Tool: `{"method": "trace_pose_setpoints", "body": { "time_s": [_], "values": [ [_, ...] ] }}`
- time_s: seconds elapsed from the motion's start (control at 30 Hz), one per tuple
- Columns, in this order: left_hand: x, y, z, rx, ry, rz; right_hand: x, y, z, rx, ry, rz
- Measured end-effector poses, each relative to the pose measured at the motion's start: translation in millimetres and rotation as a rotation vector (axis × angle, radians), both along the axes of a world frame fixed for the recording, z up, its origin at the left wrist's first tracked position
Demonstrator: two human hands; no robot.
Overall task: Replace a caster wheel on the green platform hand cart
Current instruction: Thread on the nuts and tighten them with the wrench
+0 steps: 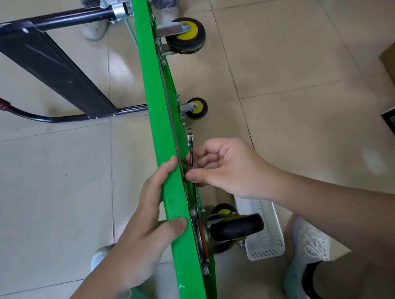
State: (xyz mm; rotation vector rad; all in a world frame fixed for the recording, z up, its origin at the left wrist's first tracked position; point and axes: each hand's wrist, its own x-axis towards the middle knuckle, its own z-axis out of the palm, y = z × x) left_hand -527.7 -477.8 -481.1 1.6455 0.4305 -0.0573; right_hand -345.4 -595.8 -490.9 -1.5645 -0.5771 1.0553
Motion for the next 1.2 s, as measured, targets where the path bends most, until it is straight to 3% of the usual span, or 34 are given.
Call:
{"method": "trace_pose_setpoints", "body": {
  "time_s": [0.33,0.5,1.2],
  "values": [
    [-2,-4,1,-0.007,-0.008,0.013,-7,-4,10,0.012,-0.077,0.049],
    [-1,-4,2,-0.011,-0.032,0.026,-11,-4,13,0.06,-0.044,-0.036],
    [-3,-5,0,0.016,-0.013,0.009,8,15,-35,-0.099,0.183,-0.107]
  ]
}}
